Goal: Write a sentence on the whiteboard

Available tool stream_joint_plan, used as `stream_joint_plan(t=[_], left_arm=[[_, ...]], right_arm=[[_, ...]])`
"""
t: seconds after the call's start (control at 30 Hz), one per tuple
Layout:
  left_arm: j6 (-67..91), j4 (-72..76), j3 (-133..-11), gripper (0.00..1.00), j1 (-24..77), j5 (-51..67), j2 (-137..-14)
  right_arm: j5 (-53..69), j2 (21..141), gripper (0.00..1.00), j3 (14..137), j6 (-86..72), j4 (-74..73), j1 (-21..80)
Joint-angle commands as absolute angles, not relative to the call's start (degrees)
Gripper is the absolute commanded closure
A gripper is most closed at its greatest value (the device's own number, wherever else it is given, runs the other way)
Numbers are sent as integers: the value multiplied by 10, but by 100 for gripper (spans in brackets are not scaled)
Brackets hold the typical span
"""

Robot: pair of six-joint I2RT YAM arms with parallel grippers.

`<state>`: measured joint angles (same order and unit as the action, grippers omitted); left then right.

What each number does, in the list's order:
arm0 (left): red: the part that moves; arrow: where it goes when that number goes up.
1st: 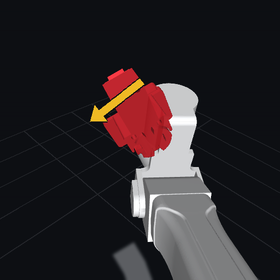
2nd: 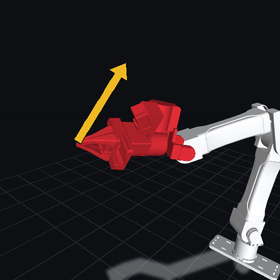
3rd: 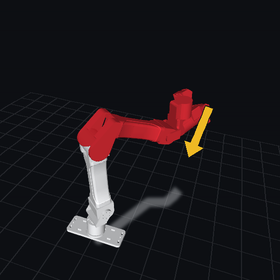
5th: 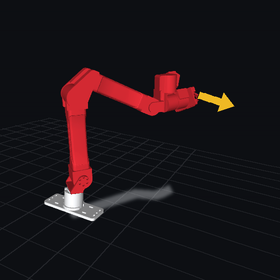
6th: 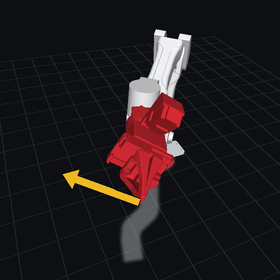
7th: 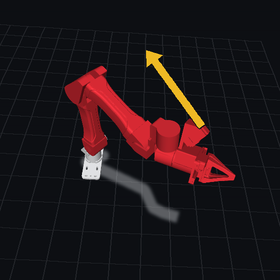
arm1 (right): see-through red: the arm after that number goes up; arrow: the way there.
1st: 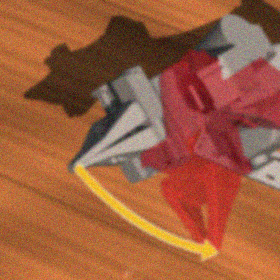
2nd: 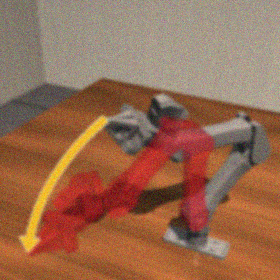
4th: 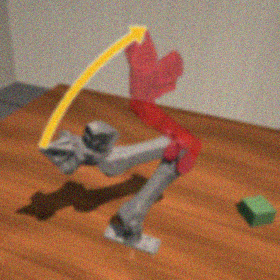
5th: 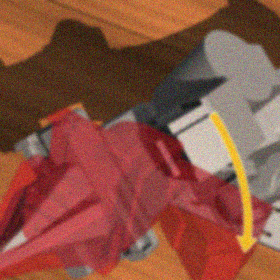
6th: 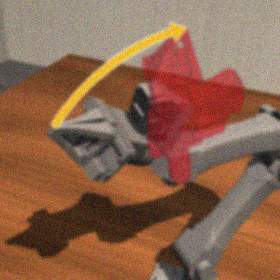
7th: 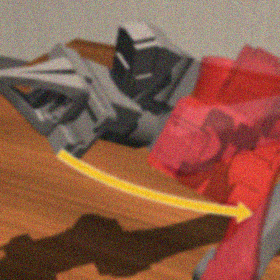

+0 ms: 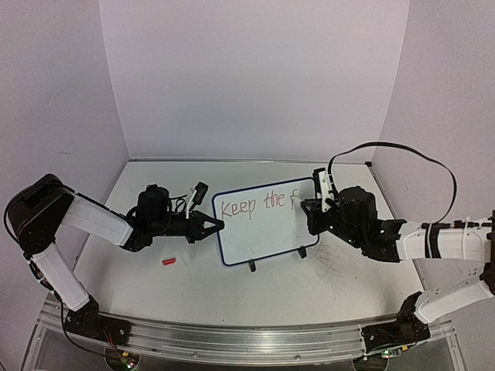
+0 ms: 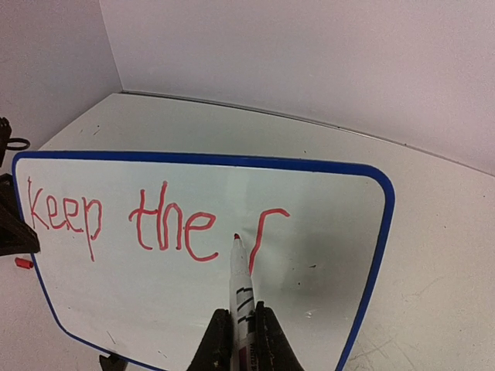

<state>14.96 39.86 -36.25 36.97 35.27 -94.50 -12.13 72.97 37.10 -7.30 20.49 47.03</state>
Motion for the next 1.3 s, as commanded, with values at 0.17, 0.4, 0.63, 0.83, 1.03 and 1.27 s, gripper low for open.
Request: stream_joint_plan(t=[0.17,0.4,0.63,0.83,1.03,1.27], left_arm=[[105,362,-359,100,359,250,-939],[105,361,-358,100,359,250,-939],[103,359,-358,100,359,249,-938],[105,359,-360,100,359,251,-943],[105,358,-361,100,359,250,-941],[103,356,-365,100,359,254,-944]], right_arm=[[-148,747,100,401,-66,217,470],[-156,762,100,408,-68,217,470],[-207,751,100,410,-79,190,470],[-219,743,100,411,-80,183,470],[-178,702,100,381,-76,208,470],[-161,722,100,378,-81,193,462]])
